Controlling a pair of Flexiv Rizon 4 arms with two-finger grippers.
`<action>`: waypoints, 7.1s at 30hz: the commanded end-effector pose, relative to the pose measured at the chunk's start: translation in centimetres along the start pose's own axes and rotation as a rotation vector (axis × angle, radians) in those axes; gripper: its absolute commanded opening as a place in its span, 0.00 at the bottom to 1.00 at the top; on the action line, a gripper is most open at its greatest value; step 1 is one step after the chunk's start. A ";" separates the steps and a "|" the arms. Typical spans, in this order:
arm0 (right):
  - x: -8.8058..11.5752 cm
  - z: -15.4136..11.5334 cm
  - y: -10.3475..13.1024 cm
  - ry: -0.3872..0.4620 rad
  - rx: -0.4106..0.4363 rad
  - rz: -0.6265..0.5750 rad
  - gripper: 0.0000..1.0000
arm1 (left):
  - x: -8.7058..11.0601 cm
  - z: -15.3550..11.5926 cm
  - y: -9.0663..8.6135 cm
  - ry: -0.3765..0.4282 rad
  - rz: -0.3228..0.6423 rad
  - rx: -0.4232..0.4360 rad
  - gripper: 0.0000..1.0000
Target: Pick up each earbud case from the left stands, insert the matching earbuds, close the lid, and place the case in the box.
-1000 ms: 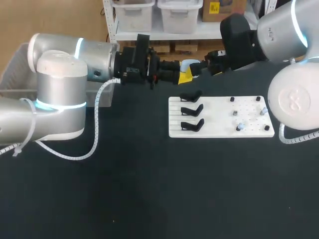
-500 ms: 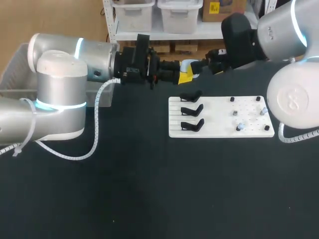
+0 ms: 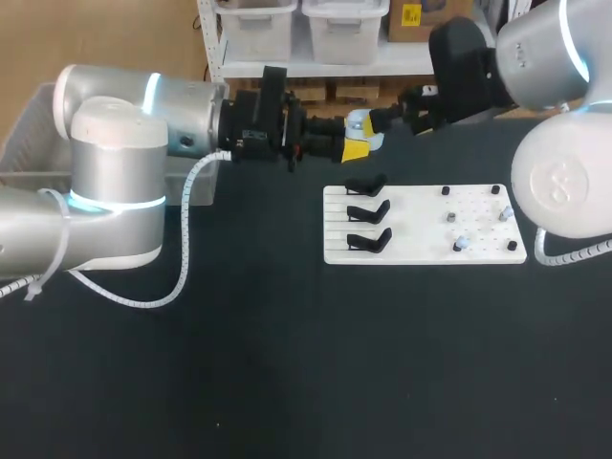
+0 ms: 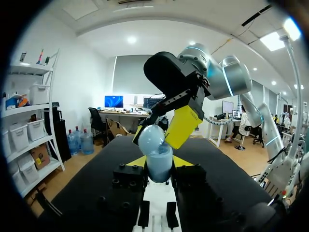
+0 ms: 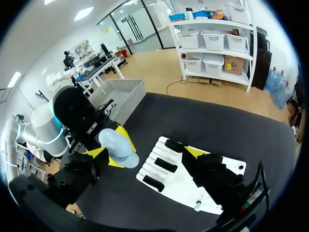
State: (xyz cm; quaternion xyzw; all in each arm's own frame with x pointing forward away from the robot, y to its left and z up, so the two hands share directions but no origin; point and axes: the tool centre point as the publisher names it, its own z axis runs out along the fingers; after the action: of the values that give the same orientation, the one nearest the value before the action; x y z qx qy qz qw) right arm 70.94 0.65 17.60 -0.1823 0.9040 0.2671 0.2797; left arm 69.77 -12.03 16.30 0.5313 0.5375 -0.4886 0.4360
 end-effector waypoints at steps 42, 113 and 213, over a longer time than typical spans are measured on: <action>4.6 -6.2 -12.4 0.252 0.421 -0.163 1.00 | -1.1 0.1 -0.4 -0.063 0.120 0.022 0.00; 13.6 -1.7 -19.8 0.588 0.513 -0.014 0.49 | -1.1 0.1 -0.4 -0.063 0.120 0.022 0.00; 9.3 -7.4 -11.8 0.695 0.598 0.197 0.00 | -1.1 0.1 -0.4 -0.063 0.120 0.022 0.00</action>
State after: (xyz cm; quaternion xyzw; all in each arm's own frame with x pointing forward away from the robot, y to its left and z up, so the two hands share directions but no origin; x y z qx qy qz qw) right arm 66.43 -14.66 12.67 -0.0861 0.9943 -0.0563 -0.0284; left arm 69.34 -12.23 17.48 0.5521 0.4858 -0.4839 0.4743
